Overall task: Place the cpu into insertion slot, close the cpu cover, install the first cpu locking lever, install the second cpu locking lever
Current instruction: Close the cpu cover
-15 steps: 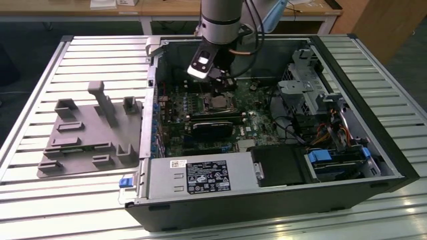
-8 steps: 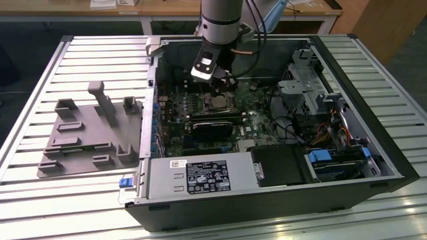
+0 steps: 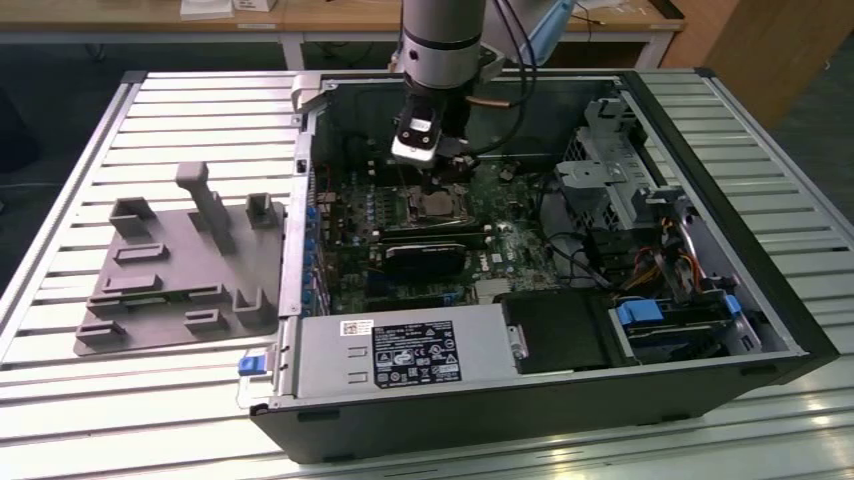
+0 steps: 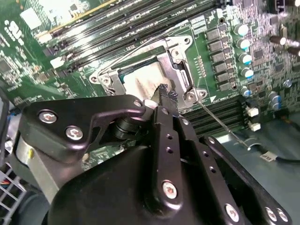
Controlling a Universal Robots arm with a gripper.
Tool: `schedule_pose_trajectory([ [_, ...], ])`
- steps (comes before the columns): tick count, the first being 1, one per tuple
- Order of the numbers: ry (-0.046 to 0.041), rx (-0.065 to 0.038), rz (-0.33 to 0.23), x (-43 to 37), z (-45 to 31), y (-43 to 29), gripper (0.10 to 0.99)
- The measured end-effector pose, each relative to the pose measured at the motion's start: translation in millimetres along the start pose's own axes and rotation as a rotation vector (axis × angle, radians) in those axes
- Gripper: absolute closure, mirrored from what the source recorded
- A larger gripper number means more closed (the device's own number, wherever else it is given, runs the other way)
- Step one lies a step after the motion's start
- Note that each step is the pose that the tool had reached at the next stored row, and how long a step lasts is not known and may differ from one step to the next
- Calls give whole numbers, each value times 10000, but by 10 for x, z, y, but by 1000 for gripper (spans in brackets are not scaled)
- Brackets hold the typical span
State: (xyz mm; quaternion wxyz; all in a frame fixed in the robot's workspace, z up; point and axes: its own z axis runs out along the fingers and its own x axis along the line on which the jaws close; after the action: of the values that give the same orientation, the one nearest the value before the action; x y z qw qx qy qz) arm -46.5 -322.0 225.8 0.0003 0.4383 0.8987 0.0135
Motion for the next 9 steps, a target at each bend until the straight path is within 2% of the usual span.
schedule_pose_trajectory([
  [9,30,16,-1261,0,0,0,980],
])
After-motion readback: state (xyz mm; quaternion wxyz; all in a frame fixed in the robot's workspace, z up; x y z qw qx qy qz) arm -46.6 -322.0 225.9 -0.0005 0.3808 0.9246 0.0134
